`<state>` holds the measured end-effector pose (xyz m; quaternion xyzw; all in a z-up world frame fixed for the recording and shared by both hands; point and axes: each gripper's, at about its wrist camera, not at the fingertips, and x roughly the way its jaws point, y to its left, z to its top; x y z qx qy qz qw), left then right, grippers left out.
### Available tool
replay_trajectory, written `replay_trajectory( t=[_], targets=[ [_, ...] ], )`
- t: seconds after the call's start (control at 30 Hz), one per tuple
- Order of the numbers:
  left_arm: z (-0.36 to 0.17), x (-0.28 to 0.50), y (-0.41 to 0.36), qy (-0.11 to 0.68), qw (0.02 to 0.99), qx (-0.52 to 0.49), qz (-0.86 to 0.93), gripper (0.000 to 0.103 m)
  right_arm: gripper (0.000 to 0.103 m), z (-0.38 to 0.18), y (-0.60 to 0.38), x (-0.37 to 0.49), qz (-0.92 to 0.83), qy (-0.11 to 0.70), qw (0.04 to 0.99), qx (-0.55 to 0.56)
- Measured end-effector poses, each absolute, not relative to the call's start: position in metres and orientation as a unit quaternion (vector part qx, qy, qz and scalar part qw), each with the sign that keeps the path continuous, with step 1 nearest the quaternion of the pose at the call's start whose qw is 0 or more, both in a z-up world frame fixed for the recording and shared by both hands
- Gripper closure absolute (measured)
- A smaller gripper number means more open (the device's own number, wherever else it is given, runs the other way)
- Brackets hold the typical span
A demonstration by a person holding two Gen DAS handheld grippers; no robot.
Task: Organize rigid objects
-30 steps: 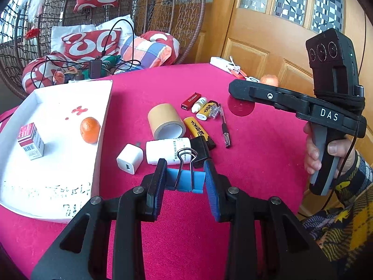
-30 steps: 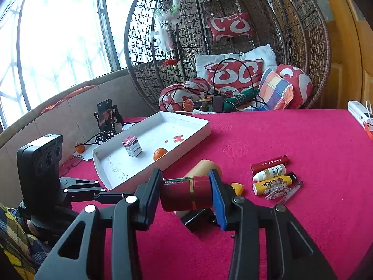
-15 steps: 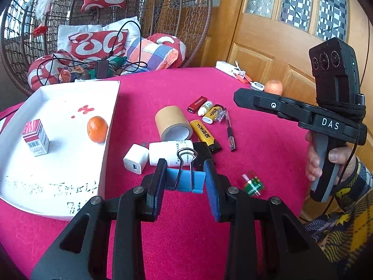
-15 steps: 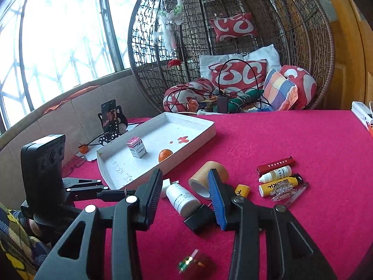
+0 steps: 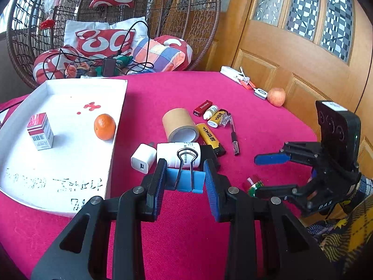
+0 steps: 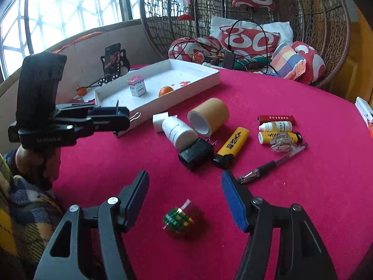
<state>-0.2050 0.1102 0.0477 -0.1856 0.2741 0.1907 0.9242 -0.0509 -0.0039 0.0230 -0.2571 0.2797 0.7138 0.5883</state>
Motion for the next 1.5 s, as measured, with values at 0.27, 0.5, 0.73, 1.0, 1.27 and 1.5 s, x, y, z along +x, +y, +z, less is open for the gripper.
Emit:
replay_trajectory(
  t=[0.27, 0.5, 0.73, 1.0, 1.27, 1.5],
  targets=[
    [0.049, -0.207, 0.111, 0.271, 0.924, -0.188, 0.193, 0.071, 0.057, -0.003, -0.002, -0.07, 0.696, 0.257, 0.589, -0.321],
    [0.06, -0.216, 0.119, 0.252, 0.927, -0.187, 0.206, 0.071, 0.057, 0.033, 0.007, -0.056, 0.711, 0.247, 0.607, -0.256],
    [0.073, -0.237, 0.133, 0.228, 0.925, -0.188, 0.239, 0.071, 0.057, 0.071, 0.023, -0.058, 0.734, 0.222, 0.608, -0.205],
    [0.082, -0.262, 0.152, 0.21, 0.914, -0.19, 0.291, 0.071, 0.057, 0.089, 0.037, -0.063, 0.741, 0.199, 0.609, -0.202],
    [0.086, -0.288, 0.173, 0.2, 0.899, -0.195, 0.338, 0.071, 0.057, 0.101, 0.053, -0.06, 0.738, 0.195, 0.619, -0.185],
    [0.084, -0.307, 0.18, 0.193, 0.89, -0.202, 0.361, 0.071, 0.057, 0.118, 0.071, -0.066, 0.744, 0.179, 0.617, -0.183]
  ],
)
